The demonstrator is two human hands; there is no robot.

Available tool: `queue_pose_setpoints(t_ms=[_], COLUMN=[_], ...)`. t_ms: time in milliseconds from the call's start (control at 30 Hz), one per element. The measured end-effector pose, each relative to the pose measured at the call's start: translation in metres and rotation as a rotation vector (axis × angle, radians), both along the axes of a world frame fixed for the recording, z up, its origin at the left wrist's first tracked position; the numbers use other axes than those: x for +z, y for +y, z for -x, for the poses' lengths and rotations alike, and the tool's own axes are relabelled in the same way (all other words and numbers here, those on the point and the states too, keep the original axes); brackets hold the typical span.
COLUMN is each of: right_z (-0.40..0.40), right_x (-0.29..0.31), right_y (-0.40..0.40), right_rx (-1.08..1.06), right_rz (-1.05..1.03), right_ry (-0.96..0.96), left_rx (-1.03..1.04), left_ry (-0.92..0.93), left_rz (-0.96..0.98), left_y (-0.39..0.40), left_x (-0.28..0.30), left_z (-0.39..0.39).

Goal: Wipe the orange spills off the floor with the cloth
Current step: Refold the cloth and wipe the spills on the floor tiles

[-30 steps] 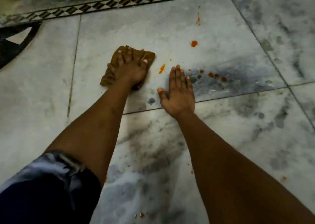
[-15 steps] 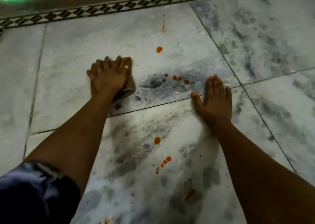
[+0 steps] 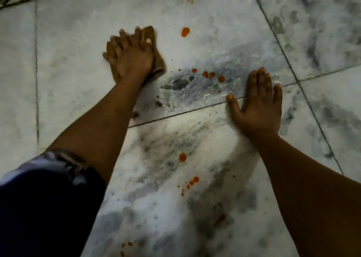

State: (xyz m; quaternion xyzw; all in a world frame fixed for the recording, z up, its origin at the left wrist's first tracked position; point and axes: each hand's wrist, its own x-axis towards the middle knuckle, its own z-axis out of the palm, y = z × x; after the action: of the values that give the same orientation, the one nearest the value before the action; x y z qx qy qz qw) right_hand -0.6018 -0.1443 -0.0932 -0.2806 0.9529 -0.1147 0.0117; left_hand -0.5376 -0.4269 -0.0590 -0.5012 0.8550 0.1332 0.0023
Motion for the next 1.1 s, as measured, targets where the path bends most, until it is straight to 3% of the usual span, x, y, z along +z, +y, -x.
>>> queue_pose_setpoints(t_ms=[100, 200, 267, 367, 467, 567, 733, 867, 1000, 1100], right_z=[0.0, 0.0, 0.0, 0.0, 0.0, 0.0, -0.001, -0.002, -0.001, 0.0], right_x=[0.003, 0.004, 0.005, 0.004, 0.004, 0.004, 0.005, 0.004, 0.004, 0.004], right_y=[0.0, -0.001, -0.001, 0.0, -0.001, -0.001, -0.001, -0.002, -0.002, 0.0], right_rx=[-0.001, 0.007, 0.008, 0.003, 0.003, -0.004, -0.011, -0.016, -0.015, -0.01], right_rz=[-0.004, -0.012, -0.011, -0.006, 0.0, -0.002, 0.01, 0.002, 0.006, 0.006], right_ry=[-0.009, -0.029, -0.033, -0.034, -0.031, -0.027, -0.032, -0.028, -0.03, -0.041], left_rx=[-0.103, -0.338, -0.384, -0.214, 0.0, 0.01, -0.275, -0.332, -0.75, -1.098], left_ry=[0.008, -0.002, -0.03, -0.055, -0.052, -0.02, 0.01, 0.02, -0.026, -0.005], left_rz=[0.004, 0.08, 0.123, 0.13, 0.093, 0.072, 0.117, 0.066, 0.102, 0.141], left_y=[0.028, 0.069, 0.07, 0.031, -0.003, 0.018, 0.127, 0.126, 0.11, 0.102], left_x=[-0.002, -0.005, -0.006, -0.006, -0.004, -0.004, -0.011, -0.012, -0.006, -0.005], left_z=[0.022, -0.021, -0.055, -0.054, -0.001, 0.032, 0.006, 0.03, 0.068, 0.043])
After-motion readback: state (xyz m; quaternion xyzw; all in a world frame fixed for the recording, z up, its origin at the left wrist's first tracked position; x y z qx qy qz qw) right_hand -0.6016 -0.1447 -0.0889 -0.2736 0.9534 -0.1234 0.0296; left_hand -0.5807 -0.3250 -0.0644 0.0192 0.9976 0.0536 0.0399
